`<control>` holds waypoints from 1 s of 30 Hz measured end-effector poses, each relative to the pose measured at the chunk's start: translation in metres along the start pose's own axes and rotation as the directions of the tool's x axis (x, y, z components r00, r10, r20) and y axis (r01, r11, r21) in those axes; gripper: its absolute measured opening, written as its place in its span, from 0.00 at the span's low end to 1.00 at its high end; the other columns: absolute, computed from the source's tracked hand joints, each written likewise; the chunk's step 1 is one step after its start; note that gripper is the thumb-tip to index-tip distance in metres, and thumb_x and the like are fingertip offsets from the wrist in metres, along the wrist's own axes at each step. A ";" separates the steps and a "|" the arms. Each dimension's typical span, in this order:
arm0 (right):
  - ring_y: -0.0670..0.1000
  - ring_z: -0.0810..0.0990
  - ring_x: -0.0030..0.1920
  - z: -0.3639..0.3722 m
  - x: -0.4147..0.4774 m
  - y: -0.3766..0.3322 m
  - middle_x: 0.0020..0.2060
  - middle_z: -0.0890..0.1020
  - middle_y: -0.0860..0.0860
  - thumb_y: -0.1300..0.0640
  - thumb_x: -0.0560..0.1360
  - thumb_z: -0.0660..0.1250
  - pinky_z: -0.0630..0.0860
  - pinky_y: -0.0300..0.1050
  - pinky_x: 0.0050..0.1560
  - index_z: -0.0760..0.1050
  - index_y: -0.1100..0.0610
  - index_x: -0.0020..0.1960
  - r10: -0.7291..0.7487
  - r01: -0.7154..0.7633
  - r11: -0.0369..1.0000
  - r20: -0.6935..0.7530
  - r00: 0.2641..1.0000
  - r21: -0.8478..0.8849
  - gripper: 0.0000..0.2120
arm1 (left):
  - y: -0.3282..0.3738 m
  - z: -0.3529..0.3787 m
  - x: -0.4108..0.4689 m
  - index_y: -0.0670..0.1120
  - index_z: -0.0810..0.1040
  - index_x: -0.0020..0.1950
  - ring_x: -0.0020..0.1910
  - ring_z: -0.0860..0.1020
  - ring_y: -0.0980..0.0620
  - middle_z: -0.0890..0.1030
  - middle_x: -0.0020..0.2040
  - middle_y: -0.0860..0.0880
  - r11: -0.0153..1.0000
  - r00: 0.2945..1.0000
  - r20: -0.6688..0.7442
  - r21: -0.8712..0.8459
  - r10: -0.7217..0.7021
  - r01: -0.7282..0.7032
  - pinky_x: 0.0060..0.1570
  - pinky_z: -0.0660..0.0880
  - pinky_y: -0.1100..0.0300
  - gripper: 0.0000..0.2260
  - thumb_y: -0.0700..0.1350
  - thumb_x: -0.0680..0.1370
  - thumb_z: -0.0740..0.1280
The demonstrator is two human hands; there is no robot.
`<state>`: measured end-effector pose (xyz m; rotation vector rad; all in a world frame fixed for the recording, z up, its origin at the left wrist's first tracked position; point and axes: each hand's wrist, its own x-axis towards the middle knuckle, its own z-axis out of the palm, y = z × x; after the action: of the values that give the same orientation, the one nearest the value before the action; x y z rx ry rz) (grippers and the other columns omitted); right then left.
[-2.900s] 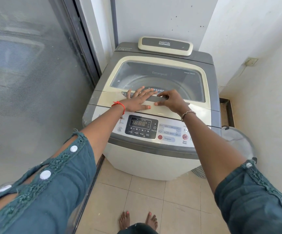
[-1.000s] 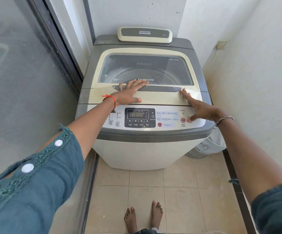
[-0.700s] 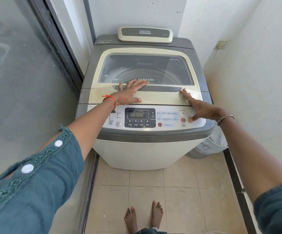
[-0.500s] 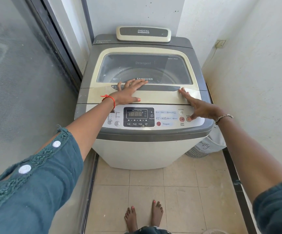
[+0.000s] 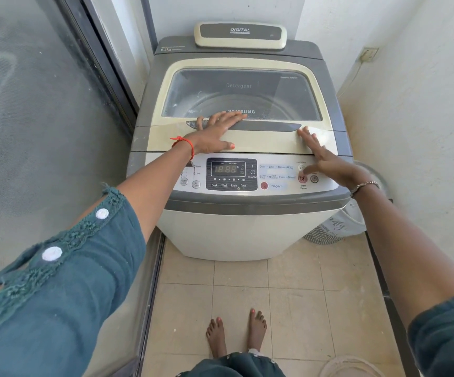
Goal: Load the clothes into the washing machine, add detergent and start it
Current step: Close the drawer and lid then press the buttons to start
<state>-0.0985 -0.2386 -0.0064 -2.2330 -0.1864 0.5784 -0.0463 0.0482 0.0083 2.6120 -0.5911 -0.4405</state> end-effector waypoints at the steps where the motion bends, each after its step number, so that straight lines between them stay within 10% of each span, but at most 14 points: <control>1: 0.43 0.37 0.74 0.002 0.001 0.000 0.75 0.41 0.42 0.70 0.70 0.66 0.33 0.54 0.74 0.44 0.45 0.75 -0.009 0.008 1.000 -0.010 1.000 -0.005 0.46 | 0.000 0.000 0.000 0.59 0.49 0.76 0.76 0.43 0.49 0.48 0.78 0.54 1.000 1.000 0.002 -0.001 0.001 -0.001 0.68 0.34 0.39 0.33 0.44 0.77 0.64; 12: 0.50 0.32 0.74 0.043 0.008 -0.031 0.74 0.32 0.47 0.35 0.66 0.69 0.33 0.61 0.70 0.33 0.52 0.75 0.122 -0.179 0.963 -0.265 0.957 -0.202 0.56 | -0.002 -0.001 -0.001 0.57 0.49 0.76 0.76 0.42 0.49 0.48 0.78 0.53 0.999 1.000 0.001 -0.030 0.011 -0.011 0.68 0.33 0.39 0.33 0.43 0.77 0.64; 30: 0.52 0.36 0.75 0.121 0.022 -0.065 0.76 0.38 0.54 0.33 0.62 0.71 0.37 0.64 0.70 0.40 0.53 0.76 -0.141 -0.013 0.937 -0.412 0.900 -0.350 0.57 | 0.000 0.004 -0.003 0.57 0.52 0.76 0.75 0.47 0.49 0.52 0.77 0.53 1.000 0.998 -0.062 -0.007 0.026 -0.026 0.68 0.35 0.42 0.32 0.45 0.77 0.64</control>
<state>-0.1316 -0.1066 -0.0342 -2.6222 -0.1398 -0.0052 -0.0503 0.0485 0.0050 2.5969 -0.6009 -0.3512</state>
